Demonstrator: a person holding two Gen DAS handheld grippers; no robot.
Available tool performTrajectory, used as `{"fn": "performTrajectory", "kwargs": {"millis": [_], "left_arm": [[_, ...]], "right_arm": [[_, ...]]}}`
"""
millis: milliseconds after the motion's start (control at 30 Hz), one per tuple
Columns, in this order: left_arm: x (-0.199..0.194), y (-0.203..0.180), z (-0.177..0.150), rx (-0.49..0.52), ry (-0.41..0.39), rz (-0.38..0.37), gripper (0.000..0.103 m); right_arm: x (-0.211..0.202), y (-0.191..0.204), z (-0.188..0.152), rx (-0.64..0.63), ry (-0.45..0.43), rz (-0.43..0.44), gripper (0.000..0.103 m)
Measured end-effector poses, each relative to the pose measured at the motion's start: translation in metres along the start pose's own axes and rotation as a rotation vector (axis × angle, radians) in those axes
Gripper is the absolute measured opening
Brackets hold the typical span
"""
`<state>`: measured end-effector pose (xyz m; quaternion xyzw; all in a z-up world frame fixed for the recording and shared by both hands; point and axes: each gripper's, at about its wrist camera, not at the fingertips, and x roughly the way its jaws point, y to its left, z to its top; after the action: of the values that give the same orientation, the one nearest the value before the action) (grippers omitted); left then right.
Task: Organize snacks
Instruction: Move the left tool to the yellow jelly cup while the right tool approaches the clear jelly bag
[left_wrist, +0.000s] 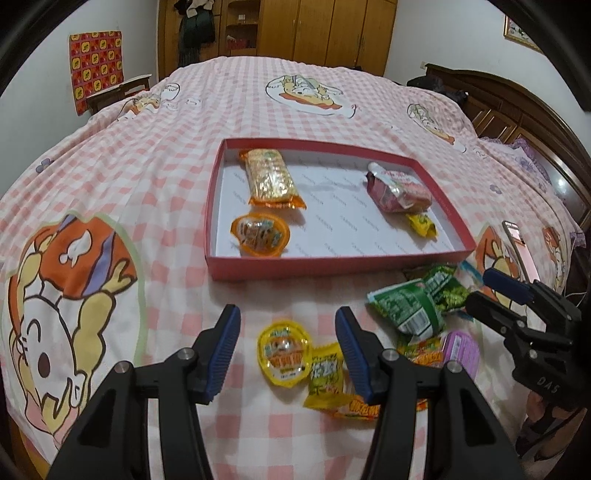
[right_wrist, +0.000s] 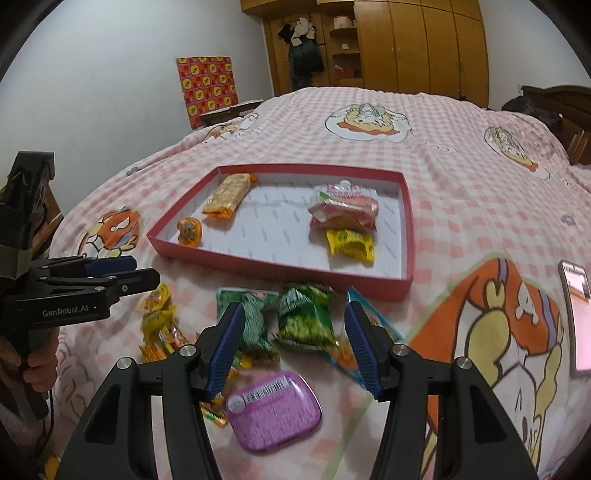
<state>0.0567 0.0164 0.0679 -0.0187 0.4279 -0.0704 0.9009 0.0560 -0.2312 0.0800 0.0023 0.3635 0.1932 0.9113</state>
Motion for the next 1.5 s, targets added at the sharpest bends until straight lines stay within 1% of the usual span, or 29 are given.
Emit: {"fn": "performTrajectory", "kwargs": {"millis": [200, 400, 700, 900, 1033, 1067, 1133, 1200, 1233, 1300, 1500], "left_arm": [[0.006, 0.002, -0.006, -0.001, 0.015, -0.002, 0.056], [0.014, 0.006, -0.009, -0.015, 0.031, -0.003, 0.056], [0.027, 0.013, -0.011, -0.035, 0.031, 0.012, 0.056], [0.035, 0.013, -0.010, -0.028, 0.013, 0.025, 0.056], [0.040, 0.017, -0.008, -0.043, 0.013, 0.026, 0.056], [0.040, 0.017, -0.008, -0.044, 0.012, 0.026, 0.055], [0.040, 0.018, -0.008, -0.046, 0.003, 0.031, 0.046], [0.040, 0.020, -0.008, -0.052, 0.002, 0.023, 0.035], [0.039, 0.021, -0.007, -0.056, 0.002, 0.018, 0.032], [0.038, 0.022, -0.008, -0.060, 0.001, 0.012, 0.024], [0.035, 0.024, -0.009, -0.060, 0.001, -0.009, 0.013]], "right_arm": [[0.005, -0.010, -0.011, 0.029, 0.027, -0.013, 0.058], [0.007, -0.014, -0.015, 0.030, 0.024, -0.023, 0.058], [0.009, -0.022, -0.016, 0.047, 0.029, -0.056, 0.058], [0.017, -0.025, -0.019, 0.063, 0.051, -0.053, 0.058], [0.018, -0.026, -0.021, 0.068, 0.055, -0.048, 0.058], [0.019, -0.026, -0.021, 0.070, 0.057, -0.047, 0.059], [0.020, -0.027, -0.021, 0.071, 0.060, -0.044, 0.059], [0.022, -0.027, -0.021, 0.073, 0.065, -0.047, 0.059], [0.022, -0.027, -0.022, 0.075, 0.067, -0.048, 0.059], [0.024, -0.029, -0.022, 0.084, 0.074, -0.050, 0.059], [0.025, -0.032, -0.024, 0.102, 0.081, -0.049, 0.059]]}}
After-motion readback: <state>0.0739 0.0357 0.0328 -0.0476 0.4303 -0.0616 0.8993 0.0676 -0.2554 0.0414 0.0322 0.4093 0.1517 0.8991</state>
